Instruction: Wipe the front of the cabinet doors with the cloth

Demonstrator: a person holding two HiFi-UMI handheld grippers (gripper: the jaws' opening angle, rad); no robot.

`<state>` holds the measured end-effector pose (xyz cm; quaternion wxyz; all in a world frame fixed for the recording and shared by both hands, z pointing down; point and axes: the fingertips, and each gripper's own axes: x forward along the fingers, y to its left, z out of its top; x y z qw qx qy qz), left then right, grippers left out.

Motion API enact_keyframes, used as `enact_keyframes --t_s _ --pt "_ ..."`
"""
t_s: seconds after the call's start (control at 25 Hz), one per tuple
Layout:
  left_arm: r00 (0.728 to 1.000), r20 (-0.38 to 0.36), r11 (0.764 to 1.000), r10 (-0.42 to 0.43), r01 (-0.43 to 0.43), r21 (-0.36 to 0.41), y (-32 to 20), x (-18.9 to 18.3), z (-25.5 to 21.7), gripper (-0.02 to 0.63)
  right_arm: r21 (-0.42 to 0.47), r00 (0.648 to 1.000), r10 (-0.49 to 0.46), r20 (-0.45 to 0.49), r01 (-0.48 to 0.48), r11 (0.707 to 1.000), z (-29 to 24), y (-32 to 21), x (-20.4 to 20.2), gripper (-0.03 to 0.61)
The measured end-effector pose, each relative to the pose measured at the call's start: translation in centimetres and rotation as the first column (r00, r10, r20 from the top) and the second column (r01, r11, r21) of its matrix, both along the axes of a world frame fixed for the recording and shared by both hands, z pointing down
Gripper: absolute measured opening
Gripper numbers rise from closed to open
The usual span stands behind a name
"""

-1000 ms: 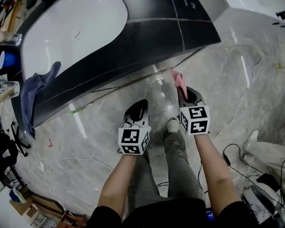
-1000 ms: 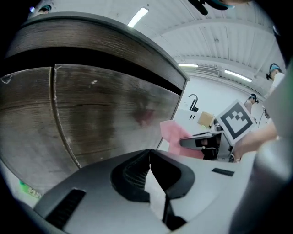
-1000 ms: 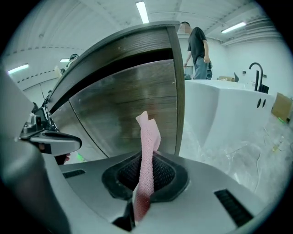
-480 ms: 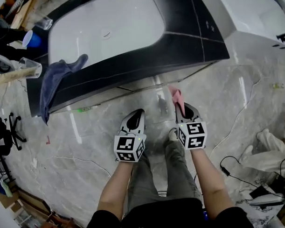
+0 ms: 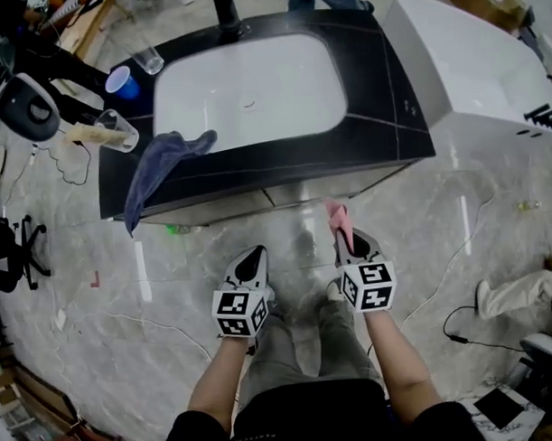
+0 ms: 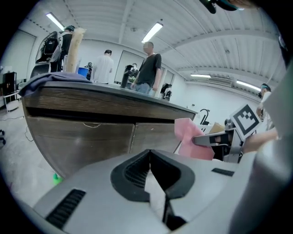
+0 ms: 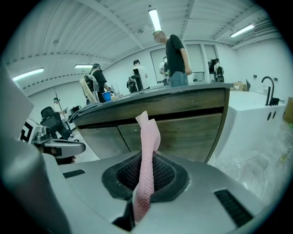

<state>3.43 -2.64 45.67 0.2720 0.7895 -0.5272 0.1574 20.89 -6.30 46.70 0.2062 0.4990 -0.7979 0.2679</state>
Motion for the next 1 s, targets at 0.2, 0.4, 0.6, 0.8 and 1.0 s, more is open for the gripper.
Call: enact_keyframes --t_s 0.2,0.4,0.6,0.8,1.0 --pt "1.000 -0.009 1.000 -0.015 0.015 0.027 0.3 -1.0 -3.2 0.011 0.018 0.999 -0.031 -0.005 0.031 0.999 -3.1 0.8 -1.9 0.041" --pt "1.000 -0.015 0.998 0.007 -0.006 0.061 0.3 -0.7 -6.2 0.011 0.025 0.998 -0.069 0.005 0.069 0.997 -5.5 1.8 -3.6 0.041" --pt "0.999 -0.035 0.996 0.013 -0.010 0.087 0.9 -0.3 -8.4 0.011 0.036 0.993 -0.114 0.009 0.114 0.993 -7.9 2.5 -5.1 0.041" --pt "0.999 -0.030 0.994 0.027 -0.023 0.106 2.2 -0.5 -10.3 0.011 0.045 0.988 -0.153 0.037 0.151 0.987 -9.9 3.6 -6.6 0.041" --pt "0.999 -0.031 0.990 0.034 -0.029 0.136 3.2 -0.5 -11.9 0.011 0.059 0.981 -0.188 0.042 0.185 0.981 -11.2 5.2 -7.7 0.041"
